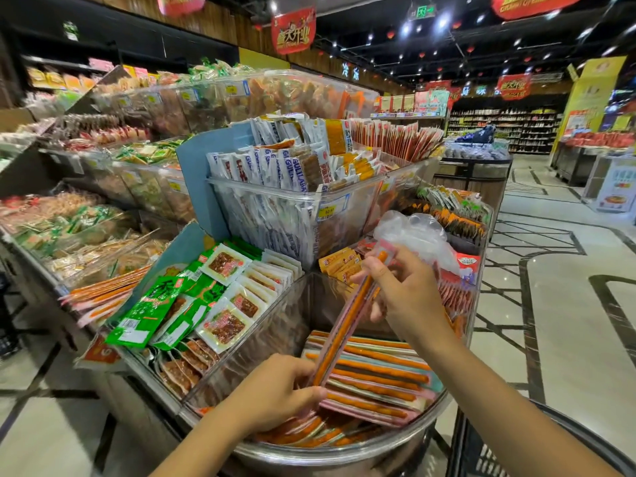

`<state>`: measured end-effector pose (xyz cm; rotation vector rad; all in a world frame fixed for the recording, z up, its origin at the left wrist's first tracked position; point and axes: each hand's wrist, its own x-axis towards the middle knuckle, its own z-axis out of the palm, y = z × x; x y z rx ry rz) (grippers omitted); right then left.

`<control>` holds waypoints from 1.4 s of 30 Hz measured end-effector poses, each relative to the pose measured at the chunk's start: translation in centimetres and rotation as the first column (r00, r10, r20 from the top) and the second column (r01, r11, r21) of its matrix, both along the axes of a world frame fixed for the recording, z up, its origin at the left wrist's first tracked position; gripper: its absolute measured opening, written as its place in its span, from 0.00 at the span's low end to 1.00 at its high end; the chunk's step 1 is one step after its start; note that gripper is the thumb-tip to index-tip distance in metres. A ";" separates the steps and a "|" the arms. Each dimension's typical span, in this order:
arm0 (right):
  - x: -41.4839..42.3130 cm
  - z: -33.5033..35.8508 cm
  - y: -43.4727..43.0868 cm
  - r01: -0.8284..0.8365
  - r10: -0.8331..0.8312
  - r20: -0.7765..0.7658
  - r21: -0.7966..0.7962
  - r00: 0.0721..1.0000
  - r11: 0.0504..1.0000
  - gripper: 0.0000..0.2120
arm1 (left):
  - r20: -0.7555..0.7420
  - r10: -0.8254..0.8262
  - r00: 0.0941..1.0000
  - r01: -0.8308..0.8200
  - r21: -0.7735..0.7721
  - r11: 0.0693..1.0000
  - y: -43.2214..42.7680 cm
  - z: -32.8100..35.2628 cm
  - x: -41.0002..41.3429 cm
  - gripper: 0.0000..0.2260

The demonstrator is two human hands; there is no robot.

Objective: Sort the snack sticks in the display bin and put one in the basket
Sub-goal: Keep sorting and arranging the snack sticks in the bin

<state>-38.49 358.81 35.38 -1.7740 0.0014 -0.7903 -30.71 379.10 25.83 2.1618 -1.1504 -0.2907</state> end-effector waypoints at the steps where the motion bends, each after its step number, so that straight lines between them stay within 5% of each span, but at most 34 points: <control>1: 0.0 0.0 -0.2 0.016 -0.016 0.004 0.012 1.000 1.000 0.04 | -0.009 0.003 1.000 -0.003 0.005 1.000 0.0 -0.1 0.1 0.09; 5: 0.2 -0.1 -0.6 0.084 -0.084 -0.007 0.012 0.996 0.996 0.04 | -0.046 0.035 0.998 -0.035 0.014 0.999 0.2 -0.4 0.5 0.15; 9: 0.6 -0.6 -0.9 0.108 -0.106 -0.046 0.043 0.993 0.993 0.22 | -0.065 0.033 0.997 -0.030 0.049 0.998 0.2 -0.7 0.6 0.13; 14: 0.9 -0.9 -1.3 0.132 -0.131 -0.054 0.009 0.990 0.991 0.20 | -0.127 0.043 0.991 -0.041 0.017 0.999 0.2 -0.5 0.5 0.06; 19: 0.5 -1.4 -0.8 -0.037 0.053 -0.139 0.118 0.989 0.992 0.11 | -0.145 0.036 0.989 -0.041 -0.032 0.999 0.2 -0.2 0.3 0.06; 23: 0.0 -3.7 0.7 -0.136 0.088 -0.329 -0.129 0.940 0.982 0.04 | -0.221 0.007 0.975 -0.044 -0.163 0.986 0.2 0.4 -0.1 0.07; 26: 0.3 -5.4 1.6 -0.129 0.031 -0.352 -0.260 0.936 0.957 0.09 | -0.229 0.023 0.973 -0.065 -0.178 0.982 0.1 0.8 -0.3 0.08; 32: 0.5 -4.4 0.4 0.075 -0.144 -0.276 -0.247 0.950 0.966 0.13 | -0.336 0.096 0.937 -0.171 -0.200 0.965 0.3 1.1 -0.4 0.06; 36: -0.1 -4.1 -0.6 0.248 -0.337 -0.060 -0.559 0.940 0.791 0.13 | -0.349 0.100 0.932 -0.182 -0.211 0.960 0.3 1.4 -0.7 0.08; 38: -0.7 -3.9 -0.6 0.284 -0.258 0.147 -0.703 0.955 0.652 0.08 | -0.333 0.107 0.937 -0.182 -0.204 0.962 0.3 1.3 -0.5 0.08; 42: -0.8 -3.7 -0.4 0.109 -0.152 0.056 -0.924 0.987 0.366 0.20 | -0.300 0.103 0.948 -0.174 -0.219 0.960 0.4 1.3 -0.3 0.07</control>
